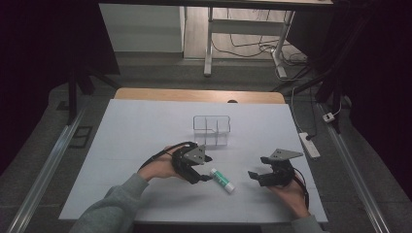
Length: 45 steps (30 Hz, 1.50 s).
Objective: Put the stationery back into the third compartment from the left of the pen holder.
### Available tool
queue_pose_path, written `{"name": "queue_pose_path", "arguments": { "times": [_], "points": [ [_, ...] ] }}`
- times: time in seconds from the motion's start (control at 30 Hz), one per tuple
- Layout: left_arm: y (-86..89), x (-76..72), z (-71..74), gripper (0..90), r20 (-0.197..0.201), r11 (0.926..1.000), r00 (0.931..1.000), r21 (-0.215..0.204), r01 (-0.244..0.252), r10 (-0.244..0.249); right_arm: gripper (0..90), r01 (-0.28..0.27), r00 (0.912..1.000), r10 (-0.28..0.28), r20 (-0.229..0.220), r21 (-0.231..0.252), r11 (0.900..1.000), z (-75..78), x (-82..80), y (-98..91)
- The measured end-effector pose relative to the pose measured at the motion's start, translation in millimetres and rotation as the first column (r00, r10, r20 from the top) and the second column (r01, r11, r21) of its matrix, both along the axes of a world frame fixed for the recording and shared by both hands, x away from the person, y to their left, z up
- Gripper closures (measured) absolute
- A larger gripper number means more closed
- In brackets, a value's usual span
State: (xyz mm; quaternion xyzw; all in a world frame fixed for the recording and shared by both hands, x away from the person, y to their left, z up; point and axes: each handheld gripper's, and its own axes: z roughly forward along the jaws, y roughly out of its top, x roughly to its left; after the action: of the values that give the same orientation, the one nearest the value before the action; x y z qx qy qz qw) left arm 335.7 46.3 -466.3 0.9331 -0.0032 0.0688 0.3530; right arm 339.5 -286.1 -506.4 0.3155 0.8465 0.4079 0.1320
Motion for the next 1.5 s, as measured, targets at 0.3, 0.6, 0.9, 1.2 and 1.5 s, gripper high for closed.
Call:
{"name": "queue_pose_path", "arguments": {
  "times": [0.3, 0.6, 0.9, 1.2, 1.5],
  "points": [
    [-27.7, -0.9, -1.7, 34.0, -0.015, 0.9970, 0.9970, 0.015, 0.076, -0.076, 18.2, -0.007, 1.0000, 0.007, 0.005, 0.005, 1.0000, 0.7, 0.7, 1.6],
    [-52.2, 3.3, -2.1, 34.0, -0.042, 0.9895, 0.9891, 0.025, 0.142, -0.141, 18.2, -0.014, 0.9999, 0.014, 0.005, 0.017, 0.9998, 1.0, 1.9, 0.6],
    [-68.9, 6.2, -9.4, 32.8, -0.073, 0.9802, 0.9792, 0.044, 0.193, -0.190, 18.2, -0.014, 0.9999, 0.014, 0.003, 0.015, 0.9998, 0.7, 2.1, 1.1],
    [-82.1, 7.7, -22.8, 32.2, -0.101, 0.9667, 0.9674, 0.086, 0.241, -0.232, 18.2, -0.016, 0.9999, 0.016, 0.002, 0.012, 0.9998, 0.2, 2.3, 1.5],
    [-91.0, 11.7, -33.2, 32.3, -0.113, 0.9549, 0.9614, 0.134, 0.265, -0.251, 18.1, -0.019, 0.9998, 0.019, -0.002, 0.018, 0.9997, 0.6, 1.1, 1.3]
  ]
}}
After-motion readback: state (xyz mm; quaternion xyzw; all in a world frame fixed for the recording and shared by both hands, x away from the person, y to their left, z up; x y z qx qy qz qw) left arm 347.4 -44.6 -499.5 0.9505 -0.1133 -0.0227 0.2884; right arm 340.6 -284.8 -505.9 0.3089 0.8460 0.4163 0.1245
